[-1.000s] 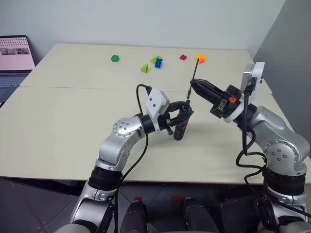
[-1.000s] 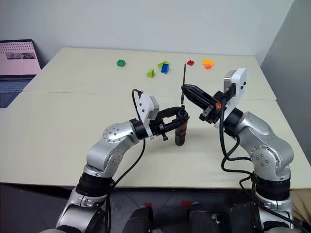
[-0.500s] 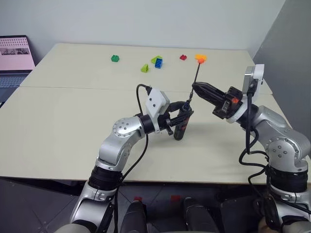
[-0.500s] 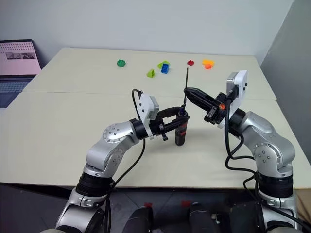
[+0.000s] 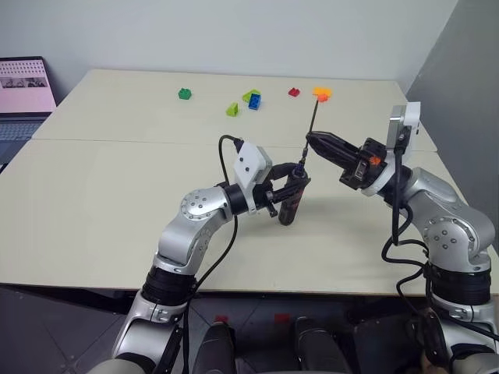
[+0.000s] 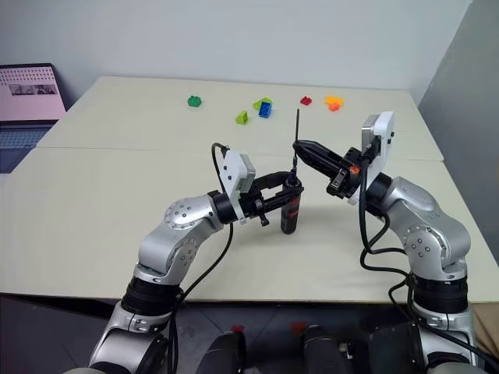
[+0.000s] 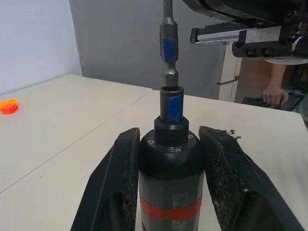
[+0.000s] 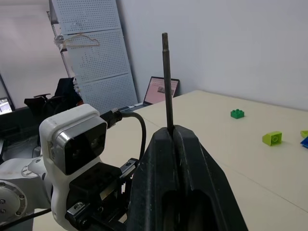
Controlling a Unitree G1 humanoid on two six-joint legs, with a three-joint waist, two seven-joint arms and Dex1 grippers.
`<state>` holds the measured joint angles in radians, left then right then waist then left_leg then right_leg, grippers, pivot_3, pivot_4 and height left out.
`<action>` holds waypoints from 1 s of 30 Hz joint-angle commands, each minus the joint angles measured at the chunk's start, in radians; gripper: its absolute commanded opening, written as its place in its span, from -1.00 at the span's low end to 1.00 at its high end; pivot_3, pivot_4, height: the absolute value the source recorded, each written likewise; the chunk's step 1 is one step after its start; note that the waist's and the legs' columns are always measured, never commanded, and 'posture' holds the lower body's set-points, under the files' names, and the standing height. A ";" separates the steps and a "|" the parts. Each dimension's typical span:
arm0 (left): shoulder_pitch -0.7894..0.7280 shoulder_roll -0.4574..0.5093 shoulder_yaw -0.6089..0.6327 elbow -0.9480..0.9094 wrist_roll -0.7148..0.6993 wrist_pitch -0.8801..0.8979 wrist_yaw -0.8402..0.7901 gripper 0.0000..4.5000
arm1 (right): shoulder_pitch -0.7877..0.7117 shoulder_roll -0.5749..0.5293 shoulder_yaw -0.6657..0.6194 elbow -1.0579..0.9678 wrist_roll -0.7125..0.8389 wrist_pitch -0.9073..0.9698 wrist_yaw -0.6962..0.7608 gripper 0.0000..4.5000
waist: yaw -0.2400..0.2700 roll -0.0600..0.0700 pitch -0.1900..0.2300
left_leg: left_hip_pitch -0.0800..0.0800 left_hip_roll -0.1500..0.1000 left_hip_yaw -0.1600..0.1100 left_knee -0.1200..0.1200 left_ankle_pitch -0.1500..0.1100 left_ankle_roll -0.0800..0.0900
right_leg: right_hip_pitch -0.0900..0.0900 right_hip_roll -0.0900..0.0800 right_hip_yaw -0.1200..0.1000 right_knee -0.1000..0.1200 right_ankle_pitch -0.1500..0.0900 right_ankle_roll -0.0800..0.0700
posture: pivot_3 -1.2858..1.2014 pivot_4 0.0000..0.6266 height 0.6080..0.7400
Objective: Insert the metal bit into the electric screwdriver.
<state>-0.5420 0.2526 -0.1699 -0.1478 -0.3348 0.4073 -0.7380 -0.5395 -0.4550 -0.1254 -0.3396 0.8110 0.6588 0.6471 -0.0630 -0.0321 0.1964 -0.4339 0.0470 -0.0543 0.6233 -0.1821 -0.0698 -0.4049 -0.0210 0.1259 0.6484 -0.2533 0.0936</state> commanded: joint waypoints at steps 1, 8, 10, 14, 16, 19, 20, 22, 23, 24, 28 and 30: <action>-0.001 0.007 0.000 -0.022 -0.002 -0.007 -0.004 -0.30 | -0.008 -0.003 0.004 -0.010 -0.006 -0.020 0.016 -1.00 | 0.000 0.000 0.000 | 0.000 0.000 0.000 0.000 0.000 0.000 | 0.000 0.000 0.000 0.000 0.000 0.000 | 0.03 -0.52 1.00; -0.001 0.006 -0.001 -0.020 -0.001 -0.008 -0.004 -0.30 | 0.005 -0.007 0.016 -0.011 -0.014 -0.021 0.027 -1.00 | 0.000 0.000 0.000 | 0.000 0.000 0.000 0.000 0.000 0.000 | 0.000 0.000 0.000 0.000 0.000 0.000 | 0.03 -0.52 1.00; 0.001 0.006 -0.002 -0.022 -0.001 -0.008 -0.004 -0.30 | 0.009 -0.010 0.019 -0.010 -0.017 -0.021 0.033 -1.00 | 0.000 0.000 0.000 | 0.000 0.000 0.000 0.000 0.000 0.000 | 0.000 0.000 0.000 0.000 0.000 0.000 | 0.03 -0.52 1.00; 0.001 0.006 -0.003 -0.022 -0.001 -0.010 -0.008 -0.30 | 0.006 -0.030 0.023 0.018 -0.029 -0.022 0.064 -1.00 | 0.000 0.000 0.000 | 0.000 0.000 0.000 0.000 0.000 0.000 | 0.000 0.000 0.000 0.000 0.000 0.000 | 0.03 -0.52 1.00; 0.001 0.006 -0.004 -0.024 -0.002 -0.009 -0.010 -0.30 | -0.002 -0.042 0.026 0.030 -0.030 -0.019 0.086 -1.00 | 0.000 0.000 0.000 | 0.000 0.000 0.000 0.000 0.000 0.000 | 0.000 0.000 0.000 0.000 0.000 0.000 | 0.03 -0.52 1.00; 0.001 0.007 -0.004 -0.024 -0.001 -0.009 -0.014 -0.30 | -0.018 -0.066 0.033 0.055 -0.035 -0.016 0.127 -1.00 | 0.000 0.000 0.000 | 0.000 0.000 0.000 0.000 0.000 0.000 | 0.000 0.000 0.000 0.000 0.000 0.000 | 0.03 -0.52 1.00; 0.001 0.007 -0.005 -0.023 -0.001 -0.009 -0.015 -0.30 | -0.028 -0.080 0.038 0.072 -0.038 -0.015 0.150 -1.00 | 0.000 0.000 0.000 | 0.000 0.000 0.000 0.000 0.000 0.000 | 0.000 0.000 0.000 0.000 0.000 0.000 | 0.03 -0.52 1.00; 0.000 0.008 -0.005 -0.022 -0.002 -0.009 -0.017 -0.30 | -0.047 -0.102 0.049 0.101 -0.045 -0.014 0.189 -1.00 | 0.000 0.000 0.000 | 0.000 0.000 0.000 0.000 0.000 0.000 | 0.000 0.000 0.000 0.000 0.000 0.000 | 0.03 -0.52 1.00; -0.001 0.008 -0.005 -0.020 -0.001 -0.010 -0.018 -0.30 | -0.061 -0.117 0.059 0.122 -0.053 -0.017 0.218 -1.00 | 0.000 0.000 0.000 | 0.000 0.000 0.000 0.000 0.000 0.000 | 0.000 0.000 0.000 0.000 0.000 0.000 | 0.03 -0.52 1.00; -0.002 0.008 -0.005 -0.020 -0.002 -0.010 -0.019 -0.30 | -0.074 -0.127 0.066 0.139 -0.059 -0.019 0.237 -1.00 | 0.001 0.000 0.000 | 0.000 0.000 0.000 0.000 0.000 0.000 | 0.000 0.000 0.000 0.000 0.000 0.000 | 0.03 -0.52 1.00; -0.003 0.010 -0.005 -0.019 -0.002 -0.010 -0.021 -0.30 | -0.115 -0.138 0.076 0.180 -0.066 -0.019 0.284 -1.00 | 0.000 0.000 0.000 | 0.000 0.000 0.000 0.000 0.000 0.000 | 0.000 0.000 0.000 0.000 0.000 0.000 | 0.03 -0.52 1.00; -0.003 0.012 -0.004 -0.022 -0.003 -0.008 -0.021 -0.30 | -0.132 -0.145 0.083 0.190 -0.068 -0.016 0.306 -1.00 | 0.001 0.000 0.000 | 0.000 0.000 0.000 0.000 0.000 0.000 | 0.000 0.000 0.000 0.000 0.000 0.000 | 0.03 -0.52 1.00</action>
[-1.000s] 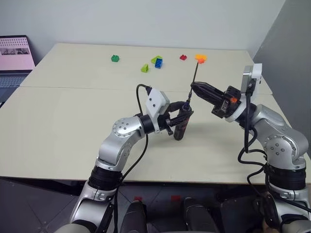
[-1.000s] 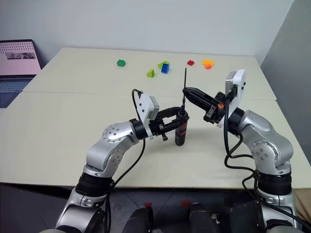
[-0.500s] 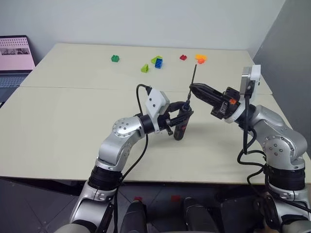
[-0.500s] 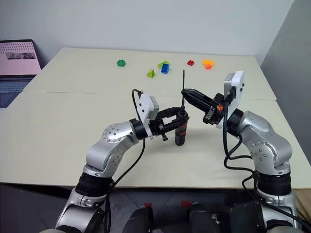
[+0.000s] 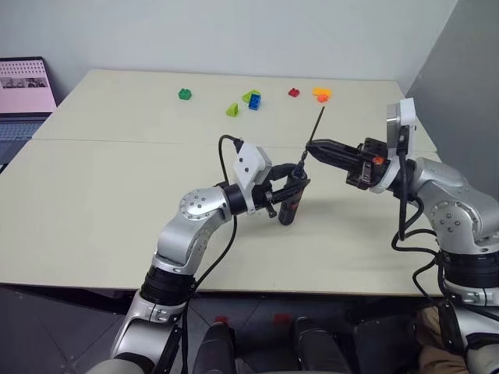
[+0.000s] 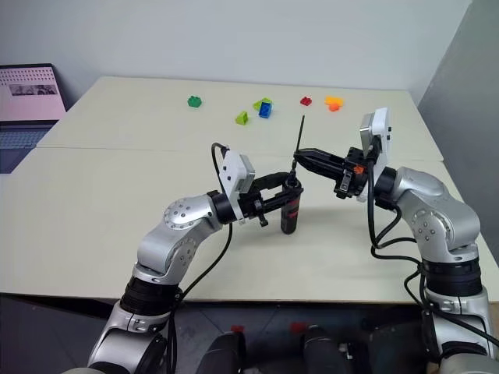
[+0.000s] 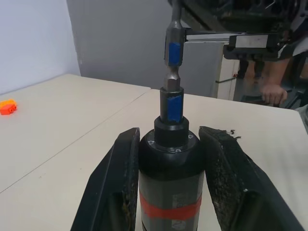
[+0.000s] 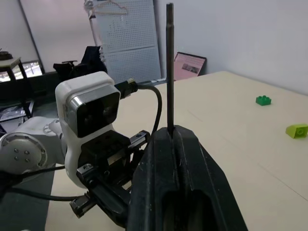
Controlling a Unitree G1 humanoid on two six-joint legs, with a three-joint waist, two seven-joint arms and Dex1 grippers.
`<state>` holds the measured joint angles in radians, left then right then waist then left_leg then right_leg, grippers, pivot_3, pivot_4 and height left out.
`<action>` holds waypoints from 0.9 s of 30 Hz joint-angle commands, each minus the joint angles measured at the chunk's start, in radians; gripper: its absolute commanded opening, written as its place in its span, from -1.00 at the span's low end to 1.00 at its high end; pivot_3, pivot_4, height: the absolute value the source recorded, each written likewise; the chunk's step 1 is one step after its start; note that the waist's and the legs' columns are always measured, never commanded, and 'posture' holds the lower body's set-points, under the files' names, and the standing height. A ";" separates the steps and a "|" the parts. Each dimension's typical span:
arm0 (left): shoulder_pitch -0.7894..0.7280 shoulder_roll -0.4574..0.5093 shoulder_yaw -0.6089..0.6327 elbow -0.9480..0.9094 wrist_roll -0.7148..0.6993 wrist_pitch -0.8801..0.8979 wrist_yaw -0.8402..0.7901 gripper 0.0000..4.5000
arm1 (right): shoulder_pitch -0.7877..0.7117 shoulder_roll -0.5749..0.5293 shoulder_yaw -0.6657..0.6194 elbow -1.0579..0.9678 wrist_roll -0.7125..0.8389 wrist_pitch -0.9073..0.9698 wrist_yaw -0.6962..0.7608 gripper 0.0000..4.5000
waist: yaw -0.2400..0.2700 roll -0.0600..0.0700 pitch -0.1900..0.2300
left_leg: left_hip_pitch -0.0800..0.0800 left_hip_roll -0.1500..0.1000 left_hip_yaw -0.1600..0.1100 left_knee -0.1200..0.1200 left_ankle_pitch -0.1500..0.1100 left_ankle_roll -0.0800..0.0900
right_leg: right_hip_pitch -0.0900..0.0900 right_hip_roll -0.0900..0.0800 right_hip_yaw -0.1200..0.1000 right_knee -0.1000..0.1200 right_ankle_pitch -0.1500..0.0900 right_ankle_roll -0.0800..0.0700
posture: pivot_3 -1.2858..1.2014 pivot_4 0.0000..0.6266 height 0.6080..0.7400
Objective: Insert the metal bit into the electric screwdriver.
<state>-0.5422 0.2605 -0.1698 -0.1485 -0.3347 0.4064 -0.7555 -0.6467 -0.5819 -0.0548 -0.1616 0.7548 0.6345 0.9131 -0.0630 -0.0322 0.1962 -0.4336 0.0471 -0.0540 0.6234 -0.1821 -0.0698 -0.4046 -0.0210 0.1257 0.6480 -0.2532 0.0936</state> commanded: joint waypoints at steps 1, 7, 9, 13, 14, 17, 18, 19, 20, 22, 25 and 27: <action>-0.003 0.004 -0.004 -0.023 -0.003 -0.006 -0.003 -0.30 | -0.031 -0.020 0.014 0.017 -0.014 0.010 0.048 -1.00 | 0.001 0.000 0.000 | 0.000 0.000 0.000 0.000 0.000 0.000 | 0.000 0.000 0.000 0.000 0.000 0.000 | 0.03 -0.52 1.00; -0.003 0.005 -0.008 -0.027 -0.001 -0.003 -0.003 -0.30 | -0.068 -0.036 0.018 0.044 -0.022 0.017 0.097 -1.00 | 0.003 0.000 0.000 | 0.000 0.000 0.000 0.000 0.000 0.000 | 0.000 0.000 0.000 0.000 0.000 0.000 | 0.03 -0.52 1.00; -0.003 0.006 -0.007 -0.027 -0.002 -0.004 -0.005 -0.30 | -0.075 -0.040 0.018 0.050 -0.026 0.018 0.108 -1.00 | 0.003 0.000 0.000 | 0.000 0.000 0.000 0.000 0.000 0.000 | 0.000 0.000 0.000 0.000 0.000 0.000 | 0.03 -0.52 1.00; -0.002 0.010 -0.007 -0.028 -0.004 -0.005 -0.012 -0.30 | -0.080 -0.054 0.020 0.059 -0.037 0.018 0.136 -1.00 | 0.003 0.000 0.000 | 0.000 0.000 0.000 0.000 0.000 0.000 | 0.000 0.000 0.000 0.000 0.000 0.000 | 0.03 -0.52 1.00; -0.002 0.011 -0.006 -0.026 -0.005 -0.006 -0.015 -0.30 | -0.083 -0.054 0.022 0.062 -0.039 0.018 0.140 -1.00 | 0.003 0.000 0.000 | 0.000 0.000 0.000 0.000 0.000 0.000 | 0.000 0.000 0.000 0.000 0.000 0.000 | 0.03 -0.52 1.00; -0.001 0.013 -0.007 -0.027 -0.005 -0.006 -0.020 -0.30 | -0.091 -0.055 0.027 0.070 -0.048 0.015 0.155 -1.00 | 0.003 0.000 0.000 | 0.000 0.000 0.000 0.000 0.000 0.000 | 0.000 0.000 0.000 0.000 0.000 0.000 | 0.03 -0.52 1.00; 0.000 0.014 -0.007 -0.027 -0.005 -0.007 -0.021 -0.30 | -0.095 -0.056 0.030 0.074 -0.051 0.013 0.162 -1.00 | 0.003 0.000 0.000 | 0.000 0.000 0.000 0.000 0.000 0.000 | 0.000 0.000 0.000 0.000 0.000 0.000 | 0.03 -0.52 1.00; 0.000 0.014 -0.007 -0.027 -0.005 -0.007 -0.023 -0.30 | -0.099 -0.057 0.032 0.078 -0.053 0.013 0.169 -1.00 | 0.003 0.000 0.000 | 0.000 0.000 0.000 0.000 0.000 0.000 | 0.000 0.000 0.000 0.000 0.000 0.000 | 0.03 -0.52 1.00; 0.000 0.015 -0.007 -0.028 -0.005 -0.007 -0.024 -0.30 | -0.102 -0.058 0.035 0.081 -0.057 0.012 0.177 -1.00 | 0.003 0.000 0.000 | 0.000 0.000 0.000 0.000 0.000 0.000 | 0.000 0.000 0.000 0.000 0.000 0.000 | 0.03 -0.52 1.00; -0.001 0.015 -0.007 -0.027 -0.005 -0.007 -0.026 -0.30 | -0.106 -0.059 0.041 0.086 -0.065 0.009 0.189 -1.00 | 0.003 0.000 0.000 | 0.000 0.000 0.000 0.000 0.000 0.000 | 0.000 0.000 0.000 0.000 0.000 0.000 | 0.03 -0.52 1.00; -0.003 0.017 -0.007 -0.026 -0.005 -0.007 -0.028 -0.30 | -0.113 -0.058 0.051 0.092 -0.077 0.003 0.205 -1.00 | 0.003 0.000 0.000 | 0.000 0.000 0.000 0.000 0.000 0.000 | 0.000 0.000 0.000 0.000 0.000 0.000 | 0.03 -0.52 1.00; -0.003 0.019 -0.007 -0.026 -0.004 -0.006 -0.030 -0.30 | -0.117 -0.056 0.053 0.093 -0.081 0.003 0.212 -1.00 | 0.003 0.000 0.000 | 0.000 0.000 0.000 0.000 0.000 0.000 | 0.000 0.000 0.000 0.000 0.000 0.000 | 0.03 -0.52 1.00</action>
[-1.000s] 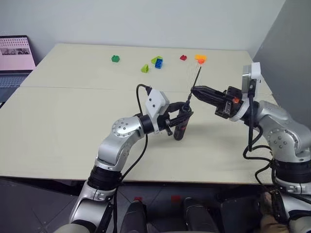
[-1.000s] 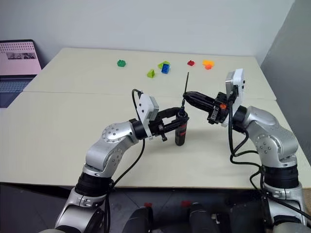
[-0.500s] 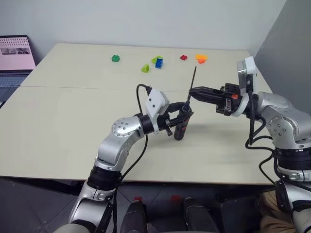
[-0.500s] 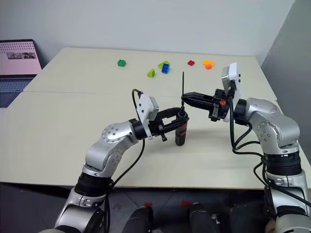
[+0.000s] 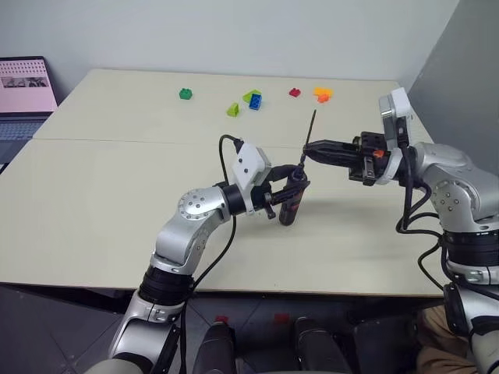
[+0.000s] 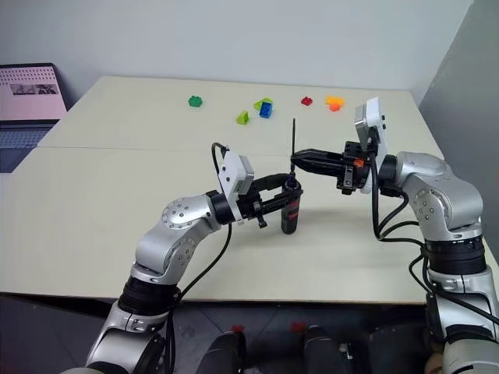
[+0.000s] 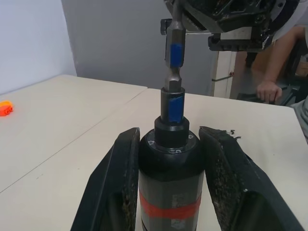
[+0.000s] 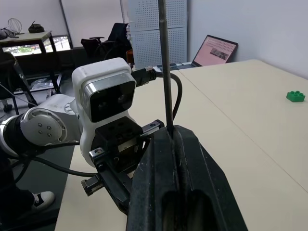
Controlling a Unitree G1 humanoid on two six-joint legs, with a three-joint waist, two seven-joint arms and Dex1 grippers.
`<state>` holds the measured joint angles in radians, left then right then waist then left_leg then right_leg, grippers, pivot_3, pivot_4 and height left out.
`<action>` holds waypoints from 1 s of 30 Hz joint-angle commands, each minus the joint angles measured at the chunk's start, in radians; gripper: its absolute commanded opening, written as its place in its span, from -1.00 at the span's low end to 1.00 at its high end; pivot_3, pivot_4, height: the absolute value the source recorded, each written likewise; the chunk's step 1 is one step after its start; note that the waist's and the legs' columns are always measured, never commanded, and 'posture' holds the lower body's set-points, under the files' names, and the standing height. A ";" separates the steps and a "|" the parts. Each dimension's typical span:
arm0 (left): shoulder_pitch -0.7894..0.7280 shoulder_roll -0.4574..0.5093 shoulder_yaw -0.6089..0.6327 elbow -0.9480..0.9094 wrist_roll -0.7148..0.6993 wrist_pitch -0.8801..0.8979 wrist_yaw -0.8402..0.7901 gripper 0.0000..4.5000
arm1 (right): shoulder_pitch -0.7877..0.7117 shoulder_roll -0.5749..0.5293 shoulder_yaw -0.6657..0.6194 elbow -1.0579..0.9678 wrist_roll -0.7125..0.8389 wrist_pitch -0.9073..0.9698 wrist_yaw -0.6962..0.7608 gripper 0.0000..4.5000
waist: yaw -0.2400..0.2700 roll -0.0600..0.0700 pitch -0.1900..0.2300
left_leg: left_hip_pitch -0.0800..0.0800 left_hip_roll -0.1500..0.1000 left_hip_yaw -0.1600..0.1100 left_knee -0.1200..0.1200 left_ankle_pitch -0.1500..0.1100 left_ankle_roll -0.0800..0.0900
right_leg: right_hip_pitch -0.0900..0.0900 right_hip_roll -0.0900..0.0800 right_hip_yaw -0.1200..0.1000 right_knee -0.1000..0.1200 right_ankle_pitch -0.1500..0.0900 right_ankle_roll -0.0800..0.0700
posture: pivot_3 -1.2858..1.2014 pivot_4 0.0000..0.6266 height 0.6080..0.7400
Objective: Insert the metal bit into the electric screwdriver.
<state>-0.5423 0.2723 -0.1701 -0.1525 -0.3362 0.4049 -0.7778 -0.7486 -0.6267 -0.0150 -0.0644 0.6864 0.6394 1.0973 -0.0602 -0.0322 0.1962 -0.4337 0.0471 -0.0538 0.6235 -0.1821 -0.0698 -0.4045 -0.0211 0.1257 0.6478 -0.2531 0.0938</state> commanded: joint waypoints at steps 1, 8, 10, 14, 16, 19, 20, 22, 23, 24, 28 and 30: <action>-0.002 0.007 -0.007 -0.023 -0.003 -0.004 -0.007 -0.30 | -0.017 -0.011 0.012 -0.004 -0.013 -0.001 0.030 -1.00 | 0.000 0.000 0.000 | 0.000 0.000 0.000 0.000 0.000 0.000 | 0.000 0.000 0.000 0.000 0.000 0.000 | 0.03 -0.52 1.00; -0.004 0.006 -0.011 -0.021 -0.002 0.000 -0.008 -0.30 | -0.069 -0.019 -0.016 0.001 0.006 0.016 0.043 -1.00 | 0.000 0.000 0.000 | 0.000 0.000 0.000 0.000 0.000 0.000 | 0.000 0.000 0.000 0.000 0.000 0.000 | 0.03 -0.52 1.00; -0.004 0.006 -0.011 -0.021 -0.003 0.001 -0.008 -0.30 | -0.087 -0.018 -0.031 0.006 0.015 0.020 0.038 -1.00 | 0.000 0.000 0.000 | 0.000 0.000 0.000 0.000 0.000 0.000 | 0.000 0.000 0.000 0.000 0.000 0.000 | 0.03 -0.52 1.00; -0.005 0.007 -0.010 -0.020 -0.005 0.004 -0.011 -0.30 | -0.097 -0.019 -0.036 0.011 0.015 0.024 0.043 -1.00 | 0.000 0.000 0.000 | 0.000 0.000 0.000 0.000 0.000 0.000 | 0.000 0.000 0.000 0.000 0.000 0.000 | 0.03 -0.52 1.00; -0.006 0.009 -0.007 -0.017 -0.008 0.004 -0.014 -0.30 | -0.098 -0.018 -0.034 0.006 0.018 0.029 0.045 -1.00 | 0.001 0.000 0.000 | 0.000 0.000 0.000 0.000 0.000 0.000 | 0.000 0.000 0.000 0.000 0.000 0.000 | 0.03 -0.52 1.00; -0.004 0.010 -0.005 -0.014 -0.010 0.005 -0.015 -0.30 | -0.087 -0.018 -0.028 0.001 0.016 0.028 0.052 -1.00 | 0.001 0.000 0.000 | 0.000 0.000 0.000 0.000 0.000 0.000 | 0.000 0.000 0.000 0.000 0.000 0.000 | 0.03 -0.52 1.00; -0.004 0.010 -0.004 -0.013 -0.011 0.006 -0.016 -0.30 | -0.082 -0.017 -0.026 0.005 0.013 0.024 0.055 -1.00 | 0.001 0.000 0.000 | 0.000 0.000 0.000 0.000 0.000 0.000 | 0.000 0.000 0.000 0.000 0.000 0.000 | 0.03 -0.52 1.00; -0.004 0.011 -0.003 -0.011 -0.012 0.006 -0.017 -0.30 | -0.079 -0.016 -0.025 0.010 0.008 0.021 0.057 -1.00 | 0.001 0.000 0.000 | 0.000 0.000 0.000 0.000 0.000 0.000 | 0.000 0.000 0.000 0.000 0.000 0.000 | 0.03 -0.52 1.00; -0.004 0.012 -0.003 -0.010 -0.012 0.006 -0.018 -0.30 | -0.078 -0.015 -0.025 0.013 0.006 0.019 0.058 -1.00 | 0.001 0.000 0.000 | 0.000 0.000 0.000 0.000 0.000 0.000 | 0.000 0.000 0.000 0.000 0.000 0.000 | 0.03 -0.52 1.00; -0.004 0.013 -0.003 -0.011 -0.014 0.007 -0.020 -0.30 | -0.076 -0.015 -0.025 0.017 0.004 0.018 0.059 -1.00 | 0.001 0.000 0.000 | 0.000 0.000 0.000 0.000 0.000 0.000 | 0.000 0.000 0.000 0.000 0.000 0.000 | 0.03 -0.52 1.00; -0.006 0.019 -0.001 -0.007 -0.015 0.007 -0.026 -0.30 | -0.071 -0.014 -0.024 0.021 0.002 0.017 0.064 -1.00 | 0.000 0.000 0.000 | 0.000 0.000 0.000 0.000 0.000 0.000 | 0.000 0.000 0.000 0.000 0.000 0.000 | 0.03 -0.52 1.00; -0.007 0.021 -0.001 -0.003 -0.016 0.005 -0.028 -0.30 | -0.068 -0.013 -0.023 0.022 0.001 0.018 0.066 -1.00 | 0.001 0.000 0.000 | 0.000 0.000 0.000 0.000 0.000 0.000 | 0.000 0.000 0.000 0.000 0.000 0.000 | 0.03 -0.52 1.00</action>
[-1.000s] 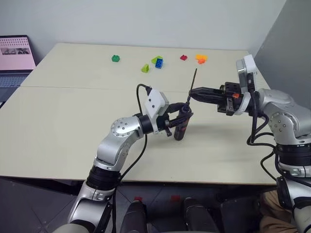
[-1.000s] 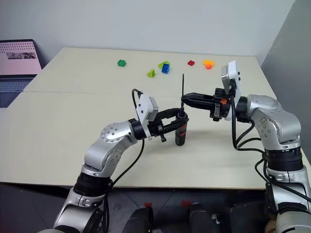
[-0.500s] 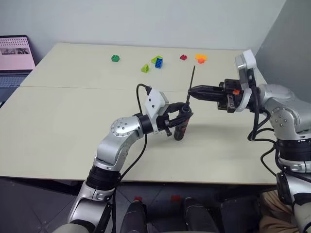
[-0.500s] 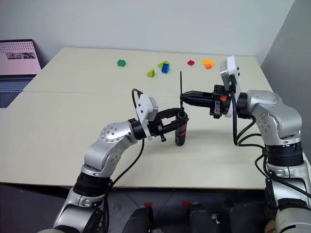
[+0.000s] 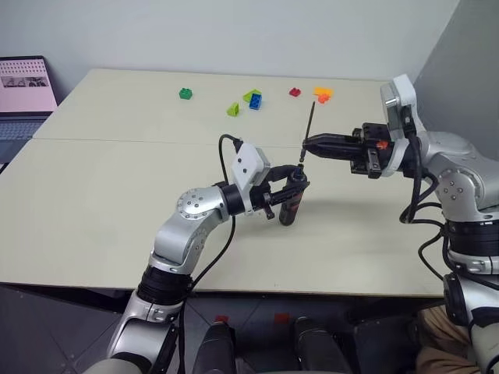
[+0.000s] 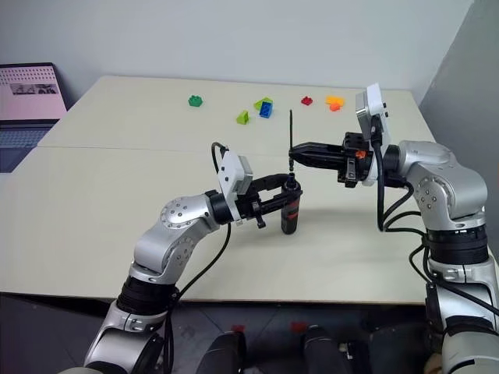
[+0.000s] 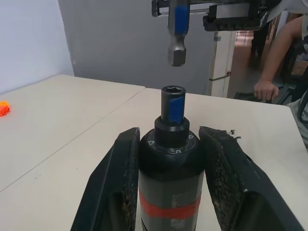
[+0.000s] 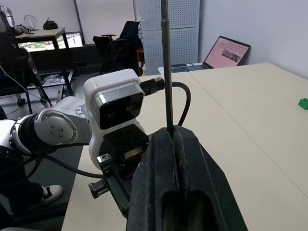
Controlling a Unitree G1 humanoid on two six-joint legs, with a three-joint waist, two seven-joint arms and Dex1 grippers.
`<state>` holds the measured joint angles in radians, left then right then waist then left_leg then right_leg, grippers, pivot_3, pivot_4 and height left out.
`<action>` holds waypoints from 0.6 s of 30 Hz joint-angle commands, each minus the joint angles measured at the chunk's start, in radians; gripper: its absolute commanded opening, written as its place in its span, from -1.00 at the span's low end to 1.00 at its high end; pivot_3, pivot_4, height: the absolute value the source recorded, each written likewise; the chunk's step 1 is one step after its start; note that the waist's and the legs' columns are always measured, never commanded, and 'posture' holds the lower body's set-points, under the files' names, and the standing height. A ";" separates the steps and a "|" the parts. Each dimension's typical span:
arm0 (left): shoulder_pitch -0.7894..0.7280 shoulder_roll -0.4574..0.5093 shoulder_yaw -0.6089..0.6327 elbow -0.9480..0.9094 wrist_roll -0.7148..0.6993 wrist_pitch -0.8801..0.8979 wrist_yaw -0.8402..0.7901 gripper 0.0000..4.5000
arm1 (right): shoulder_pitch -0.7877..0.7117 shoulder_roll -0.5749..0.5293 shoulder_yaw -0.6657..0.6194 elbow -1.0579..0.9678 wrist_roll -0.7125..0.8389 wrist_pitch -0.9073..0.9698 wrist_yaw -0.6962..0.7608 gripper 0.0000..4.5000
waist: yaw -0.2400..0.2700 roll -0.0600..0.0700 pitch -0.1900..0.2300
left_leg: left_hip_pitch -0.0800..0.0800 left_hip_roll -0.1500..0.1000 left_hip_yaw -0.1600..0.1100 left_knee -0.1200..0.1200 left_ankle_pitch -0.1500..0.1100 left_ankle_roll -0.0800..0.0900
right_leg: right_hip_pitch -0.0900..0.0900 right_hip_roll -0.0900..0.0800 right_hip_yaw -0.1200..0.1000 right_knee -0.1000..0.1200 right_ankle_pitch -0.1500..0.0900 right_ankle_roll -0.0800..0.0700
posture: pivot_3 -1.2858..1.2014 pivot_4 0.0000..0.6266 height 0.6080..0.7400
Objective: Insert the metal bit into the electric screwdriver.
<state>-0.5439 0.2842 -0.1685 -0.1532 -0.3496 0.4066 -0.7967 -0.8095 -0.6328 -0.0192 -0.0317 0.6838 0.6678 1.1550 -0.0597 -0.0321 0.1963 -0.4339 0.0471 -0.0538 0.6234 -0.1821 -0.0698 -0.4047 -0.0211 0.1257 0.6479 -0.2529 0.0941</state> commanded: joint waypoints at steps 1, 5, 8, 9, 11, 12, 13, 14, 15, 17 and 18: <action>-0.005 0.011 -0.003 -0.003 -0.003 0.003 -0.010 -0.30 | -0.006 -0.007 -0.019 -0.010 0.004 -0.010 0.008 -1.00 | 0.000 0.000 0.000 | 0.000 0.000 0.000 0.000 0.000 0.000 | 0.000 0.000 0.000 0.000 0.000 0.000 | 0.03 -0.52 1.00; -0.003 0.014 -0.005 -0.008 -0.005 0.004 -0.010 -0.30 | -0.005 -0.003 -0.018 -0.013 0.005 -0.009 0.008 -1.00 | 0.000 0.000 0.000 | 0.000 0.000 0.000 0.000 0.000 0.000 | 0.000 0.000 0.000 0.000 0.000 0.000 | 0.03 -0.52 1.00; -0.001 0.016 -0.007 -0.009 -0.005 0.003 -0.011 -0.30 | -0.007 0.003 -0.014 -0.006 0.001 -0.014 0.009 -1.00 | 0.000 0.000 0.000 | 0.000 0.000 0.000 0.000 0.000 0.000 | 0.000 0.000 0.000 0.000 0.000 0.000 | 0.03 -0.52 1.00; -0.001 0.017 -0.007 -0.009 -0.005 0.003 -0.012 -0.30 | -0.008 0.005 -0.012 -0.003 -0.001 -0.017 0.009 -1.00 | 0.000 0.000 0.000 | 0.000 0.000 0.000 0.000 0.000 0.000 | 0.000 0.000 0.000 0.000 0.000 0.000 | 0.03 -0.52 1.00; -0.002 0.018 -0.007 -0.008 -0.005 0.004 -0.013 -0.30 | -0.007 0.008 -0.009 0.001 -0.006 -0.022 0.011 -1.00 | 0.000 0.000 0.000 | 0.000 0.000 0.000 0.000 0.000 0.000 | 0.000 0.000 0.000 0.000 0.000 0.000 | 0.03 -0.52 1.00; -0.002 0.018 -0.007 -0.008 -0.005 0.004 -0.013 -0.30 | -0.006 0.010 -0.008 0.002 -0.007 -0.023 0.012 -1.00 | 0.000 0.000 0.000 | 0.000 0.000 0.000 0.000 0.000 0.000 | 0.000 0.000 0.000 0.000 0.000 0.000 | 0.03 -0.52 1.00; -0.002 0.018 -0.007 -0.008 -0.005 0.004 -0.013 -0.30 | -0.004 0.011 -0.006 0.002 -0.009 -0.025 0.013 -1.00 | 0.000 0.000 0.000 | 0.000 0.000 0.000 0.000 0.000 0.000 | 0.000 0.000 0.000 0.000 0.000 0.000 | 0.03 -0.52 1.00; -0.002 0.018 -0.008 -0.008 -0.005 0.004 -0.014 -0.30 | -0.002 0.012 -0.003 0.003 -0.011 -0.028 0.015 -1.00 | 0.000 0.000 0.000 | 0.000 0.000 0.000 0.000 0.000 0.000 | 0.000 0.000 0.000 0.000 0.000 0.000 | 0.03 -0.52 1.00; -0.002 0.018 -0.008 -0.008 -0.005 0.004 -0.014 -0.30 | -0.001 0.012 -0.001 0.004 -0.013 -0.029 0.016 -1.00 | 0.000 0.000 0.000 | 0.000 0.000 0.000 0.000 0.000 0.000 | 0.000 0.000 0.000 0.000 0.000 0.000 | 0.03 -0.52 1.00; -0.003 0.018 -0.008 -0.007 -0.005 0.003 -0.015 -0.30 | -0.002 0.014 0.000 0.007 -0.016 -0.031 0.016 -1.00 | 0.000 0.000 0.000 | 0.000 0.000 0.000 0.000 0.000 0.000 | 0.000 0.000 0.000 0.000 0.000 0.000 | 0.03 -0.52 1.00; -0.002 0.019 -0.009 -0.009 -0.005 0.003 -0.014 -0.30 | -0.002 0.015 0.000 0.007 -0.017 -0.032 0.016 -1.00 | 0.000 0.000 0.000 | 0.000 0.000 0.000 0.000 0.000 0.000 | 0.000 0.000 0.000 0.000 0.000 0.000 | 0.03 -0.52 1.00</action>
<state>-0.5446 0.2929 -0.1686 -0.1530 -0.3540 0.4063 -0.8002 -0.8046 -0.6170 -0.0073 -0.0142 0.6673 0.6555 1.1599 -0.0598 -0.0321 0.1963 -0.4339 0.0471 -0.0538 0.6235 -0.1821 -0.0698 -0.4047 -0.0211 0.1257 0.6479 -0.2528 0.0943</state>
